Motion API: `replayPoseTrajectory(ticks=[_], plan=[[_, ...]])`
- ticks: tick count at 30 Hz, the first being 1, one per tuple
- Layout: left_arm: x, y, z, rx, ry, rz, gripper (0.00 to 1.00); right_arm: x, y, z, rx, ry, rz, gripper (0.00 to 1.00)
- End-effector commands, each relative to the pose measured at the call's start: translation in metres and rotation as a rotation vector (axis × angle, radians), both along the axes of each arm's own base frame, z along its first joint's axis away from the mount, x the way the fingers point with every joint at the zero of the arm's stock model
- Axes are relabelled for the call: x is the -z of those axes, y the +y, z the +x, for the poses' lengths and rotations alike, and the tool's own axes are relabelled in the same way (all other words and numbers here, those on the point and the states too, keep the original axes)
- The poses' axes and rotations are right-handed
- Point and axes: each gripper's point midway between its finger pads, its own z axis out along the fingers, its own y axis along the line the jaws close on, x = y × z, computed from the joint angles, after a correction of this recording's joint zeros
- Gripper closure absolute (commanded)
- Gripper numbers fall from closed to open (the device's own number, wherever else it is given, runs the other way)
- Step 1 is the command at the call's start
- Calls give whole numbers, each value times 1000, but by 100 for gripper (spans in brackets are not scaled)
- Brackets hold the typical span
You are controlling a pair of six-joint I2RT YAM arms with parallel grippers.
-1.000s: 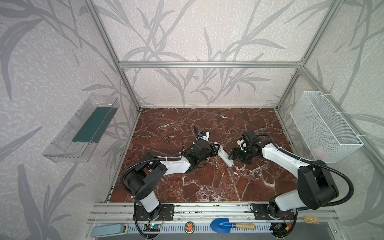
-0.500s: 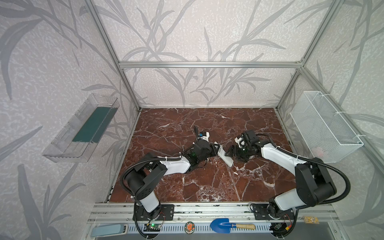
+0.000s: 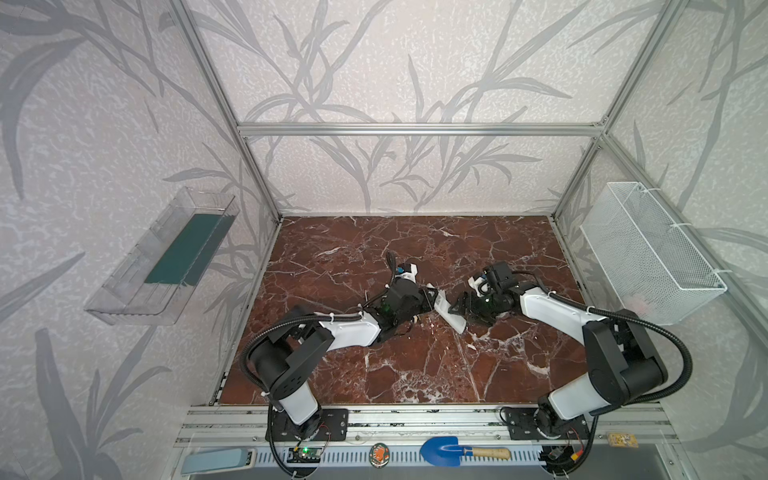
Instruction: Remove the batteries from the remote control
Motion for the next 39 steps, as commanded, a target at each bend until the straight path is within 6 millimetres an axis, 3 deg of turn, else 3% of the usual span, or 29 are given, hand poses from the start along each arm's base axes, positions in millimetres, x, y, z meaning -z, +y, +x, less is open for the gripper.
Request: replayPoseTrajectory(ticks=[1,18,28,34,39], plan=[[2,0,-7,32,-11,51,100,28,-9,-9,15,58,-51,21],[5,-2,-7,37,-1,55,100,47,-16,-11,30,83,-28,23],[4,-4,-4,38,-6,69,100,24,-37,-18,-126,26,-453,23],[6,4,-4,14,5,119,100,8,-59,-22,-140,29,-597,23],[10,13,-5,-13,14,146,100,-3,-74,-34,-118,48,-593,23]])
